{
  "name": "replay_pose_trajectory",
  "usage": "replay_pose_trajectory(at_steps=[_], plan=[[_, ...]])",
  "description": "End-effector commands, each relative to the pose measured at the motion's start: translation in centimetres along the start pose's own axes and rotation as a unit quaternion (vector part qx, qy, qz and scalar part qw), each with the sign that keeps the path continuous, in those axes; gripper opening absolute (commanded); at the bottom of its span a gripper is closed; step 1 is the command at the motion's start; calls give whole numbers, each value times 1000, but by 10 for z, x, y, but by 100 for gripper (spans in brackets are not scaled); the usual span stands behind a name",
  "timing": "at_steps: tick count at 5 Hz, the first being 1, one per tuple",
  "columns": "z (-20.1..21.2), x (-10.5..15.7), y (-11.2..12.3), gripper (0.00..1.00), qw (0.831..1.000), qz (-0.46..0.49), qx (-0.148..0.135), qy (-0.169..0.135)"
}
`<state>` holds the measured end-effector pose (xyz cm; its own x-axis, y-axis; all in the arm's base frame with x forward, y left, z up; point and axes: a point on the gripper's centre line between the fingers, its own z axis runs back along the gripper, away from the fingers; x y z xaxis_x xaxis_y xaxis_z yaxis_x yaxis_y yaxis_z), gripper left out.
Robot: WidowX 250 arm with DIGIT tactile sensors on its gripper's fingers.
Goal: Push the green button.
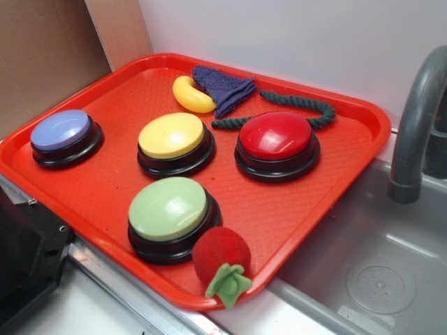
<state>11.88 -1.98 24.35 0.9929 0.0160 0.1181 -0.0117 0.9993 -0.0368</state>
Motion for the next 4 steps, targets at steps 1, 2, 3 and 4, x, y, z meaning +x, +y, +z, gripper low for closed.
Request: replay_pose_trajectory(at_steps=[1,2,3,4], plan=[[0,0,0,100,1000,0,0,0],[-36,41,-49,100,991,-128,21,14],[-59,36,-103,100,966,-253,41,11],[-94,21,-116,100,950,-311,27,-3]])
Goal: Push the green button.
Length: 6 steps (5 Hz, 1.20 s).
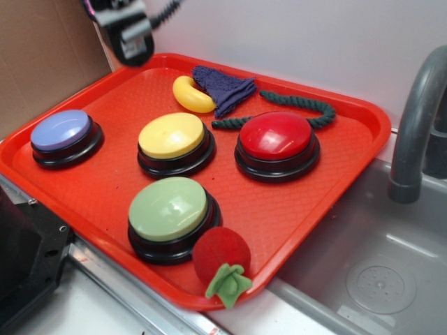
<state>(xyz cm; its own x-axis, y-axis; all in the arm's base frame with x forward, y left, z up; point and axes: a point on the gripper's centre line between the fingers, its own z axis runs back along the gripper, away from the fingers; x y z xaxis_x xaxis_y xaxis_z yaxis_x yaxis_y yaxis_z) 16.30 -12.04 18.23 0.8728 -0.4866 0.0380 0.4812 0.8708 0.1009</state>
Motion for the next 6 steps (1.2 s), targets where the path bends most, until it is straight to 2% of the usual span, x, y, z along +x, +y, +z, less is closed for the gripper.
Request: replay_pose_trajectory(at_steps=[1,2,3,4,5,6], plan=[[-54,-11,-33,100,997,-69,-10,-27],[-87,-24,-25,100,997,-65,-34,-18],[-103,-15,-25,100,995,-76,-66,6],[-114,-15,-20,100,994,-68,-81,23],[-119,-14,-18,100,992,-57,-73,85],[-117,-15,-21,100,986,-42,-50,155]])
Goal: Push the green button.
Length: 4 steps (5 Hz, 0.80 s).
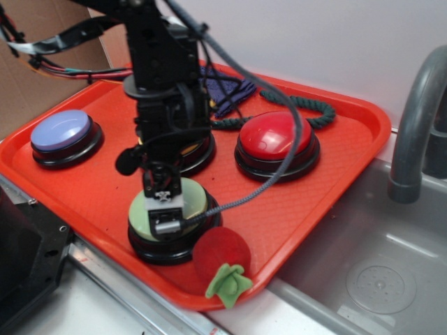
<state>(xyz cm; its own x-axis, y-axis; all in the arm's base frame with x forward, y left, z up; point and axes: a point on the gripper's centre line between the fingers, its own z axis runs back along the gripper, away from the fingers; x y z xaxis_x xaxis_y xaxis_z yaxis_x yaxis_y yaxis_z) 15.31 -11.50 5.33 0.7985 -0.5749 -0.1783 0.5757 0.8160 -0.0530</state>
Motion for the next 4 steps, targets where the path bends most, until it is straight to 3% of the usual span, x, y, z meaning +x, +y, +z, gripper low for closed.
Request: replay_pose_trajectory(at_steps=[1,2,4], plan=[[10,-2,-10,100,999,26,22,31],[17,-6,-12,100,998,19,22,-51],[54,-13,-12,100,986,16,50,-160]])
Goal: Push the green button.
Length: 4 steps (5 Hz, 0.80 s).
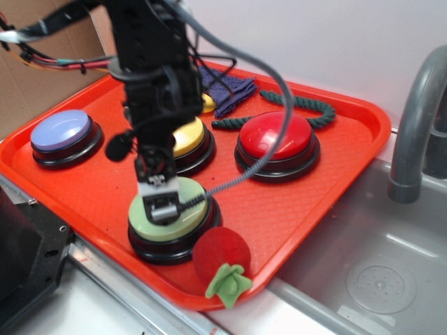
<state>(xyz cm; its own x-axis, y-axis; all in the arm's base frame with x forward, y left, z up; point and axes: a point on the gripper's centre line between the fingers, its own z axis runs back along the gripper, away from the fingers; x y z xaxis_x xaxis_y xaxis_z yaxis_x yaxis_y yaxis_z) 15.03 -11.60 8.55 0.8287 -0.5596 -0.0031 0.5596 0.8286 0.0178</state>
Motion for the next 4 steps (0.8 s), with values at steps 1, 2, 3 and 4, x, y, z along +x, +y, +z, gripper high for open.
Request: replay_pose_trajectory(at_steps=[1,2,3,4], plan=[[11,-2,-7,100,998,13,5,-58],[-18,-8,-13,100,999,28,-37,-7],[-18,-8,-13,100,999,28,-37,-7],[-18,-8,-13,100,999,28,-37,-7]])
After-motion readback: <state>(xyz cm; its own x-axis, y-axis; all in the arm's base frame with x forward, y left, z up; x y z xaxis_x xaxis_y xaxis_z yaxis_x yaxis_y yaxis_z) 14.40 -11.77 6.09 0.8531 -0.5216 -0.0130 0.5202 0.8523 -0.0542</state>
